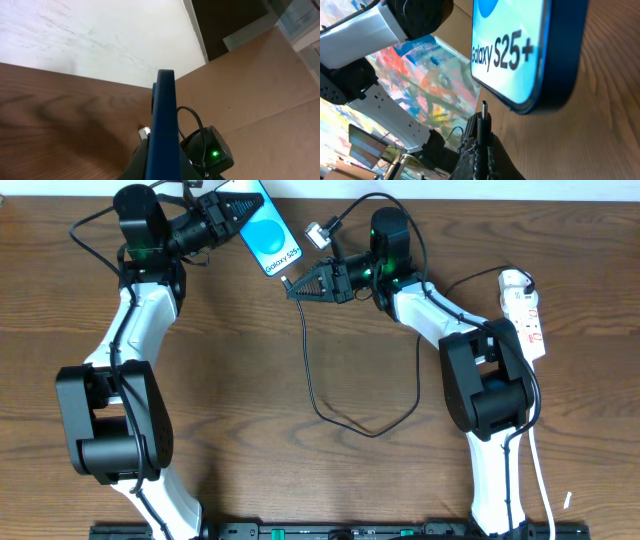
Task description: Plug charger to phone and switch on socket
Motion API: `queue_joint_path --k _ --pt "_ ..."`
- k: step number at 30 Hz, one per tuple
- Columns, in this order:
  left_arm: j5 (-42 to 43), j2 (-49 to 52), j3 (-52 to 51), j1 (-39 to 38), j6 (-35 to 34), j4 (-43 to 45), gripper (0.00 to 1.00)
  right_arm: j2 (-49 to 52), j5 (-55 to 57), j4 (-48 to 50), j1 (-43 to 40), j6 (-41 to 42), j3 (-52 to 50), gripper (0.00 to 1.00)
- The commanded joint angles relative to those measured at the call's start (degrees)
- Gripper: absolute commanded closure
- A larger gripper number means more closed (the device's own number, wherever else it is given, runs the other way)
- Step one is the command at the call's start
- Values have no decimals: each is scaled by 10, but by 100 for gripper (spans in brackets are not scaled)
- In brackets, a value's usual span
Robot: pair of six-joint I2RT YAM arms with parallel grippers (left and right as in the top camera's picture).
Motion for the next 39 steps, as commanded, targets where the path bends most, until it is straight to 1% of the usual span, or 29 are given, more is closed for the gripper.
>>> queue_joint_path --k 1,9,21,30,39 --pt "14 -21 9 2 10 5 93 -10 -7 4 1 4 3 99" --pt "14 -21 9 2 10 5 92 -10 -7 67 1 50 3 99" --pt "29 -21 9 2 7 5 93 -10 -7 68 -12 50 3 99" --pt "28 -21 9 2 -31 6 93 -10 -7 68 -15 50 3 99" --pt "26 -21 9 2 -32 6 92 -10 -7 68 -15 50 3 99"
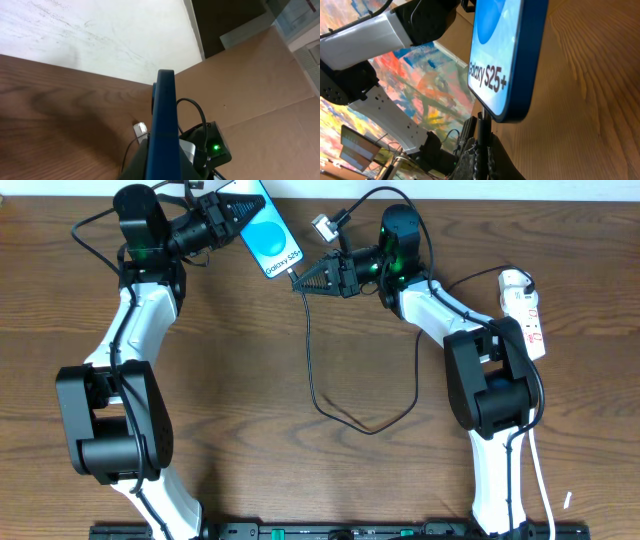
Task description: Plug charger to phone and switch on socket
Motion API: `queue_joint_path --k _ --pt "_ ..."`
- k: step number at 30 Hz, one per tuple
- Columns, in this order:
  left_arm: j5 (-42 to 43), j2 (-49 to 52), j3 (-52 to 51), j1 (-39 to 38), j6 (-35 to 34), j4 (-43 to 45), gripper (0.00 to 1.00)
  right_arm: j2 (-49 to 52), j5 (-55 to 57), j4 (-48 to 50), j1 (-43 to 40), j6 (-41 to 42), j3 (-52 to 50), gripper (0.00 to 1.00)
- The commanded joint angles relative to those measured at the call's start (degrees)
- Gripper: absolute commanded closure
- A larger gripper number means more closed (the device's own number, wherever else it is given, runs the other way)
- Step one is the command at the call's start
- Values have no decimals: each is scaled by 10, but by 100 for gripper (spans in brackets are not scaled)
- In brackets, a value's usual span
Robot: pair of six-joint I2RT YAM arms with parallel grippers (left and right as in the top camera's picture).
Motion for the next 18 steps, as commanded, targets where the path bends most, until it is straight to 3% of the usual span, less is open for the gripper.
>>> queue_joint_path --k 1,18 --pt "12 -21 9 2 -10 6 93 -10 -7 2 0 3 3 99" --pt "12 -21 9 -12 -10 6 93 -10 -7 2 0 3 3 99"
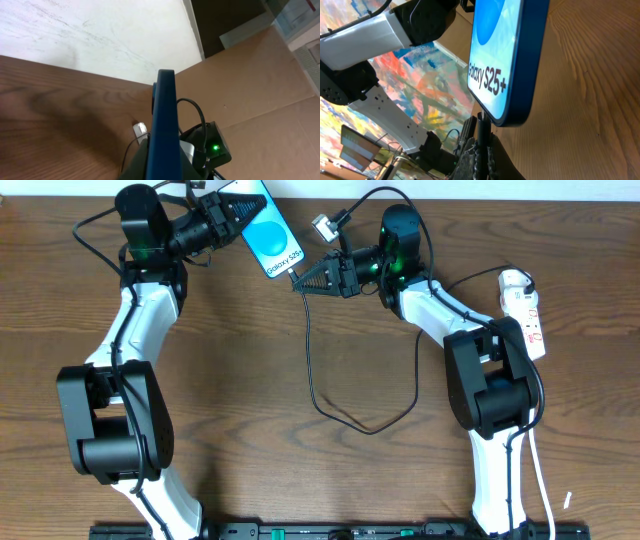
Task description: Plug charger to phone and switch on socket
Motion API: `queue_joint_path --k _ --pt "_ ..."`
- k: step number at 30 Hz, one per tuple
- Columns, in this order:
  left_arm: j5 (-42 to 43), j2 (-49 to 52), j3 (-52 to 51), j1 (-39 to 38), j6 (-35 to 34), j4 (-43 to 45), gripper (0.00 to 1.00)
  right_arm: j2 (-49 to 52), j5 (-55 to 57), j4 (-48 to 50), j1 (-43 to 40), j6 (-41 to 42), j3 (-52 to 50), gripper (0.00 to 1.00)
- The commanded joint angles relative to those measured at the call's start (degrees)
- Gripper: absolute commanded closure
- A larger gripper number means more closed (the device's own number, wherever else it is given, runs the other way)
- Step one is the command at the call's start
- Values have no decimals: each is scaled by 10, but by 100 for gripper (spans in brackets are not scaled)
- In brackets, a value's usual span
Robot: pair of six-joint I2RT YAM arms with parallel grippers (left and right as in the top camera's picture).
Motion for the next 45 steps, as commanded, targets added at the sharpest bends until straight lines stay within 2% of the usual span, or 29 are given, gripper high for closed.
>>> queue_joint_path --k 1,26,45 --pt "14 -21 9 -7 -12 5 93 -10 -7 2 0 3 3 99" --pt "17 -21 9 -24 -9 5 92 -10 -7 2 0 4 3 99" --pt "90 -21 9 -24 29 5 93 -10 -7 2 -14 4 3 99"
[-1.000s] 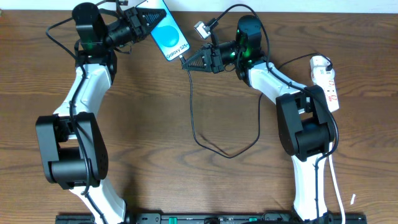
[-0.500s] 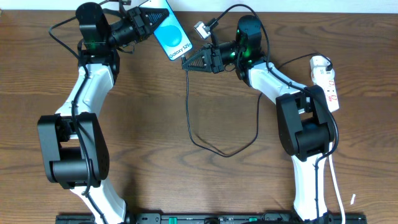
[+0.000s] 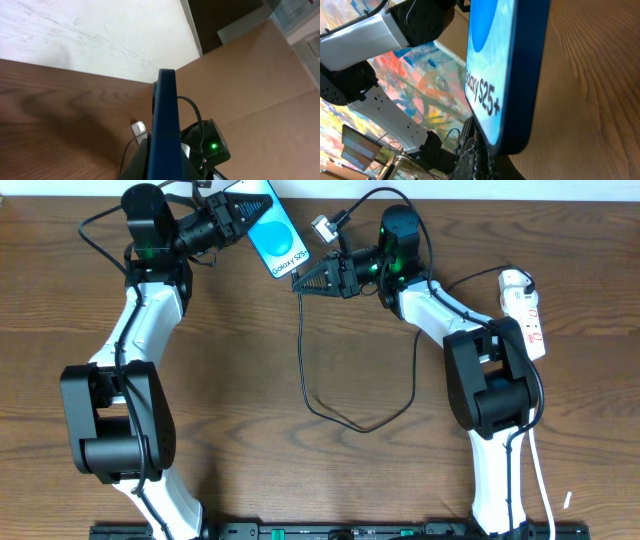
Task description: Plug charger to phone and switch on socket
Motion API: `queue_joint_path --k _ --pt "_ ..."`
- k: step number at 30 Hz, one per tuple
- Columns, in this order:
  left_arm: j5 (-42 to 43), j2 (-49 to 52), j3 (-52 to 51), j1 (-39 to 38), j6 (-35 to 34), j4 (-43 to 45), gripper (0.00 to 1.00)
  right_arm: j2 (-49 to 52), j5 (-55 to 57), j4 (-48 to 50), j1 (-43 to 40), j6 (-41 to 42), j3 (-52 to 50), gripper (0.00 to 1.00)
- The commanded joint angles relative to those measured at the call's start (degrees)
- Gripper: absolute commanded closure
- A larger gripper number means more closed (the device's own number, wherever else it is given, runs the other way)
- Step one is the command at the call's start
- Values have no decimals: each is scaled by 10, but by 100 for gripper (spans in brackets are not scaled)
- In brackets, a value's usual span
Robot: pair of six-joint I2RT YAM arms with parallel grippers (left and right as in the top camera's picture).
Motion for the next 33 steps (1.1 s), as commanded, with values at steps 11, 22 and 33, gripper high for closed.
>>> queue_joint_path --k 11,22,33 --pt "110 -21 9 -12 24 0 92 -10 -7 3 -16 4 4 99" --pt "109 -21 9 -11 24 0 93 -10 -7 3 -16 4 4 99" --pt "134 -21 9 11 14 0 93 -10 -7 3 -16 6 4 99"
